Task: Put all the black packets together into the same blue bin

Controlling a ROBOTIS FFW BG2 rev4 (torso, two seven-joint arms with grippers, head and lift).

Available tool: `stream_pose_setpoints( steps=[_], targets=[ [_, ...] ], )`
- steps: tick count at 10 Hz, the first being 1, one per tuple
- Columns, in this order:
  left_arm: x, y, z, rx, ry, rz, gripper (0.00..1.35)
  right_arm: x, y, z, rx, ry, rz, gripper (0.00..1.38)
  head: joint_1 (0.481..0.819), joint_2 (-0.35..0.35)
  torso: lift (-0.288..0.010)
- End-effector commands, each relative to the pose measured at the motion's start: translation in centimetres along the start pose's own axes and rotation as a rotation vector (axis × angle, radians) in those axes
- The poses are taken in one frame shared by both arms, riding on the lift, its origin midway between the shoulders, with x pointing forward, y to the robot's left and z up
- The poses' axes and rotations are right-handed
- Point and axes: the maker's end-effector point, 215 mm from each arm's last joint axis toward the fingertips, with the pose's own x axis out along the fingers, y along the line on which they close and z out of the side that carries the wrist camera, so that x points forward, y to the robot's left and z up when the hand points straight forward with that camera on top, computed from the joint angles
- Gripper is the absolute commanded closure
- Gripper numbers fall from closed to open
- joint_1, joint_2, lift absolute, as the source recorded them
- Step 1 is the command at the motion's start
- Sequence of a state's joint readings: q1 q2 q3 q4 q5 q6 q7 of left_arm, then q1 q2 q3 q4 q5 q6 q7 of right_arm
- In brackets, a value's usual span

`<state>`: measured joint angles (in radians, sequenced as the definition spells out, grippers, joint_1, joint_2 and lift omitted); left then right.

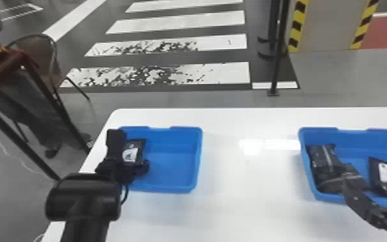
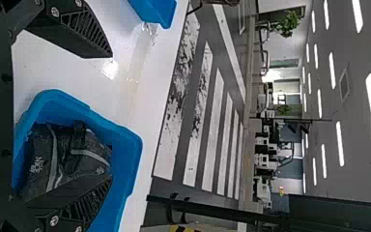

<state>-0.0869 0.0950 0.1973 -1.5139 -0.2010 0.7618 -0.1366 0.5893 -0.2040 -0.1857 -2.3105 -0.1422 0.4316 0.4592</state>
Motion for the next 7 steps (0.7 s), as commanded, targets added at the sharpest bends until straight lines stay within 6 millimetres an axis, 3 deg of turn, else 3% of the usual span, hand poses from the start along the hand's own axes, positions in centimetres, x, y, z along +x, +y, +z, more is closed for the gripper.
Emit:
stream_pose_setpoints(
  steps=[1,2,3,7],
  targets=[
    [0.1,0.0,-0.9,0.003,0.040,0.009,0.36,0.1,0.0,0.1,0.001,-0.006,0.003,0.13,0.695,0.193,-0.110],
    [0.1,0.2,-0.9,0.014,0.042,0.020,0.93,0.2,0.1,0.0,0.002,-0.007,0.007,0.13,0.695,0.198,-0.110],
    [0.2,-0.2,-0.8,0.022,0.039,0.018,1.22,0.2,0.1,-0.1,0.005,-0.005,0.010,0.13,0.695,0.201,-0.110],
    [-0.1,-1.3,-0.1,0.047,0.001,0.010,1.21,0.2,0.2,-0.3,0.006,-0.009,0.019,0.13,0.695,0.193,-0.110]
  ],
)
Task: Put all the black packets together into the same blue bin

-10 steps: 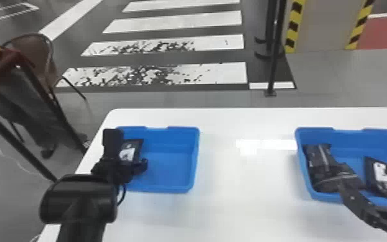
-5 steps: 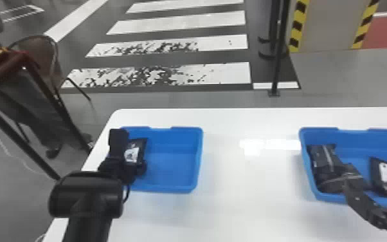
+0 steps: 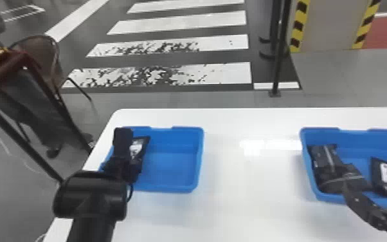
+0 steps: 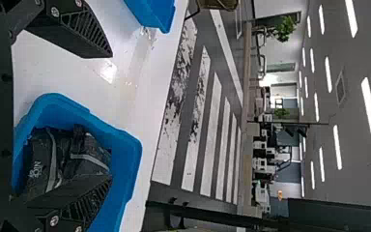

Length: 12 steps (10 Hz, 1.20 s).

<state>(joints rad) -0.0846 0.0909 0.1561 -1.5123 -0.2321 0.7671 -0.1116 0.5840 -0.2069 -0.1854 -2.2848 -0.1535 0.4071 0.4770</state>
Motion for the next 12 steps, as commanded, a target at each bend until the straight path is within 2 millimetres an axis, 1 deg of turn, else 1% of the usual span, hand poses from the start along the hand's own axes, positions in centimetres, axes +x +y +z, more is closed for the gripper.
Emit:
stream_pose_setpoints(
  steps=[1,2,3,4,5,6,7,8,9,10,12],
  targets=[
    [-0.8,-0.4,0.5,-0.014,-0.036,-0.010,1.21,0.0,0.0,0.1,-0.002,-0.003,0.000,0.13,0.695,0.188,-0.110],
    [-2.2,-0.1,0.9,-0.030,-0.066,-0.008,1.21,0.0,0.0,0.2,-0.001,-0.006,0.001,0.13,0.695,0.183,-0.110],
    [-4.1,0.0,1.8,-0.057,-0.109,-0.010,1.21,0.0,0.0,0.4,-0.003,-0.011,0.002,0.13,0.695,0.180,-0.110],
    [-6.2,0.4,2.2,-0.081,-0.150,-0.007,1.21,0.1,0.0,0.6,-0.002,-0.017,0.003,0.13,0.695,0.179,-0.110],
    [-8.2,-0.2,3.2,-0.102,-0.208,-0.026,1.21,0.3,0.0,1.3,0.003,-0.033,0.007,0.13,0.695,0.178,-0.110],
    [-9.9,-1.1,3.7,-0.115,-0.256,-0.052,1.21,0.7,0.1,2.4,0.018,-0.060,0.018,0.13,0.695,0.175,-0.110],
    [-11.5,-2.8,4.3,-0.129,-0.305,-0.099,1.21,1.7,0.8,3.6,0.045,-0.083,0.050,0.12,0.695,0.164,-0.110],
    [-13.1,-5.0,5.6,-0.122,-0.377,-0.148,1.21,2.5,2.0,5.2,0.070,-0.114,0.093,0.13,0.695,0.153,-0.110],
    [-14.2,-7.8,6.6,-0.105,-0.423,-0.201,1.21,3.2,3.7,6.9,0.107,-0.151,0.146,0.13,0.695,0.140,-0.110],
    [-15.1,-10.7,7.4,-0.116,-0.453,-0.269,1.21,3.9,4.7,8.4,0.133,-0.179,0.183,0.13,0.695,0.134,-0.110],
    [-17.7,-17.8,8.6,-0.119,-0.490,-0.431,1.21,5.4,6.1,11.4,0.149,-0.233,0.244,0.13,0.695,0.089,-0.110]
  ],
)
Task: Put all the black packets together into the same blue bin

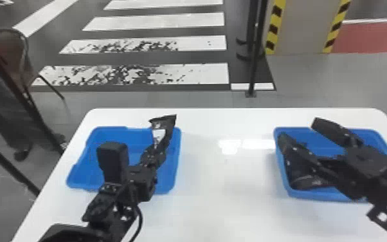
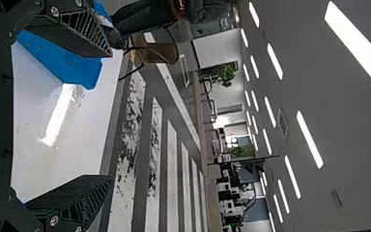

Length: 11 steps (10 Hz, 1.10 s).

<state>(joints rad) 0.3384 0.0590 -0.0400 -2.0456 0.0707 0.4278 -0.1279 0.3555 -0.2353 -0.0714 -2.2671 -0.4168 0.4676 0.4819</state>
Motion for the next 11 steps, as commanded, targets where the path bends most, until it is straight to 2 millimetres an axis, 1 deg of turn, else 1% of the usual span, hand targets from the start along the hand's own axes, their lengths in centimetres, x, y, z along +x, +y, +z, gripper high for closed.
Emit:
stream_pose_setpoints(
  steps=[1,2,3,4,5,6,7,8,10,11],
  targets=[
    [0.4,-5.7,0.8,-0.005,-0.022,-0.116,1.21,1.8,0.7,1.5,0.000,-0.029,0.038,0.13,0.695,0.055,-0.110],
    [0.4,-9.4,1.6,-0.016,-0.041,-0.197,1.21,2.7,1.0,1.8,0.002,-0.037,0.054,0.13,0.695,0.023,-0.110],
    [0.2,-12.2,2.2,-0.032,-0.056,-0.265,1.21,3.4,1.0,1.9,0.003,-0.041,0.061,0.13,0.695,-0.014,-0.110],
    [-0.2,-13.7,3.2,-0.040,-0.080,-0.299,1.21,3.9,1.0,1.7,0.007,-0.043,0.068,0.13,0.695,-0.030,-0.110],
    [-0.7,-15.0,4.1,-0.047,-0.098,-0.329,1.21,4.2,0.9,1.7,0.008,-0.046,0.068,0.13,0.695,-0.061,-0.110],
    [-1.1,-15.8,4.9,-0.049,-0.118,-0.347,1.21,4.3,0.7,1.8,0.005,-0.049,0.067,0.13,0.695,-0.079,-0.110],
    [-1.6,-16.8,6.0,-0.059,-0.145,-0.372,1.21,4.5,0.3,1.5,0.004,-0.047,0.060,0.13,0.695,-0.092,-0.110],
    [-2.1,-18.1,6.5,-0.064,-0.154,-0.403,1.21,4.7,-0.3,0.9,0.013,-0.045,0.054,0.13,0.695,-0.096,-0.110],
    [-2.8,-20.0,7.0,-0.072,-0.164,-0.448,1.21,5.6,-0.3,1.2,0.011,-0.058,0.064,0.13,0.695,-0.126,-0.110],
    [-3.2,-21.1,7.6,-0.070,-0.177,-0.471,1.21,6.1,-0.5,0.9,0.018,-0.056,0.066,0.13,0.695,-0.137,-0.110]
  ],
)
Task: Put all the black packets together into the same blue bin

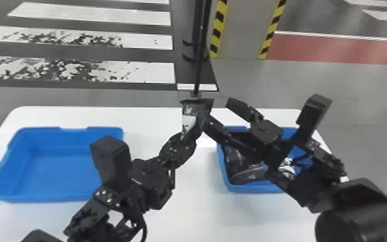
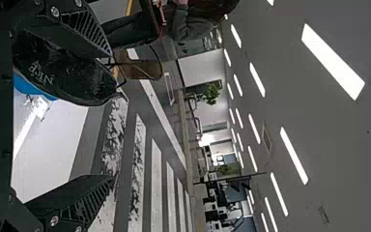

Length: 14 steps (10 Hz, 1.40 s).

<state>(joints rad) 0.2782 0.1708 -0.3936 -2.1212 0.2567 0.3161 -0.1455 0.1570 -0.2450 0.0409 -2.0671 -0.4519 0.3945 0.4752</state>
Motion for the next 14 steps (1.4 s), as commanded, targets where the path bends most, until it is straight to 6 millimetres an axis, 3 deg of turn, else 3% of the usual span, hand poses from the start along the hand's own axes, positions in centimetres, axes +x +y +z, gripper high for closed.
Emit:
stream_pose_setpoints(
  steps=[1,3,4,5,7,11,12,13,14],
  targets=[
    [0.3,-1.4,0.5,0.002,-0.012,-0.031,1.21,0.8,0.0,-0.9,0.036,0.000,0.014,0.13,0.695,-0.145,-0.110],
    [0.4,-1.7,0.8,0.006,-0.018,-0.037,1.21,1.2,-0.4,-1.9,0.053,0.015,0.012,0.13,0.695,-0.153,-0.110],
    [0.5,-1.9,0.5,0.004,-0.007,-0.040,1.21,1.6,0.4,-1.6,0.063,0.004,0.031,0.17,0.695,-0.153,-0.110],
    [0.5,-1.7,0.0,0.008,0.006,-0.035,1.21,2.4,2.7,-0.3,0.065,-0.030,0.084,0.17,0.695,-0.150,-0.110],
    [0.7,-1.9,0.1,0.019,0.004,-0.039,1.21,3.9,5.9,0.0,0.108,-0.041,0.162,0.17,0.695,-0.127,-0.110],
    [0.5,-1.8,0.7,0.030,-0.020,-0.034,1.21,3.8,5.8,-0.4,0.095,-0.031,0.157,0.26,0.695,-0.088,-0.110],
    [0.4,-1.6,1.1,0.033,-0.033,-0.030,1.21,3.7,5.7,-0.2,0.079,-0.030,0.152,0.33,0.695,-0.087,-0.110],
    [0.4,-1.6,1.2,0.034,-0.038,-0.029,1.21,3.5,5.3,-0.4,0.064,-0.009,0.140,0.60,0.695,-0.087,-0.110],
    [0.3,-1.4,1.3,0.038,-0.041,-0.024,1.21,3.4,5.3,-0.4,0.063,-0.003,0.135,1.00,0.695,-0.087,-0.110]
  ],
)
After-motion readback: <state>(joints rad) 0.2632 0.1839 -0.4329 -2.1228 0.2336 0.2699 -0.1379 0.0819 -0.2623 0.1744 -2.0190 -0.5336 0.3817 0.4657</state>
